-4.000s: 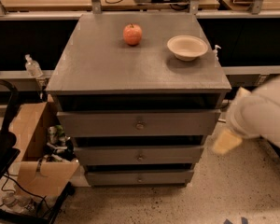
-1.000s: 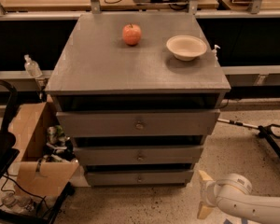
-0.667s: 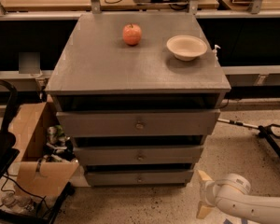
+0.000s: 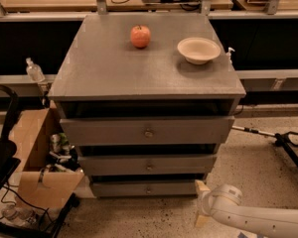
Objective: Open bottom drawer
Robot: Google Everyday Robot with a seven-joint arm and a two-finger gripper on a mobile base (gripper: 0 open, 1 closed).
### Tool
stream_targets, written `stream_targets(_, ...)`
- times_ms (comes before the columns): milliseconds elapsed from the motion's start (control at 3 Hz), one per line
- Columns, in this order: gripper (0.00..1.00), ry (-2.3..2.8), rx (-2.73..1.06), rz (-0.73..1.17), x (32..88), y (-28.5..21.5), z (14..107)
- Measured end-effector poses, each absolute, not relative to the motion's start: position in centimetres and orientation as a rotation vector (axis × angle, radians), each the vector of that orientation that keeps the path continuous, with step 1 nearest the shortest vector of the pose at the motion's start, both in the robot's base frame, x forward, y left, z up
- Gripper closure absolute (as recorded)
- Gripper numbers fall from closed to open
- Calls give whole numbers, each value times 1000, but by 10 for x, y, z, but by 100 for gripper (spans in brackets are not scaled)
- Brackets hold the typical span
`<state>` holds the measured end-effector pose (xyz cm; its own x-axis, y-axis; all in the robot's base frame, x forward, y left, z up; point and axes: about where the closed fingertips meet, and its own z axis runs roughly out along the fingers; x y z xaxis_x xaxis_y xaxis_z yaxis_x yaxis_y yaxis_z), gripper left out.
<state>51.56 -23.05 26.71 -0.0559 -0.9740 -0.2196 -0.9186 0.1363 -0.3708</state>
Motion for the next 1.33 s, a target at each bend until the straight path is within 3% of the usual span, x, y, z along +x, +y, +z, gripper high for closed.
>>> stream_targets(1000,0,1940,-1910,-138,570,-177,198)
stream_targets(1333,17,1921,-1969,-132,583,-165,190)
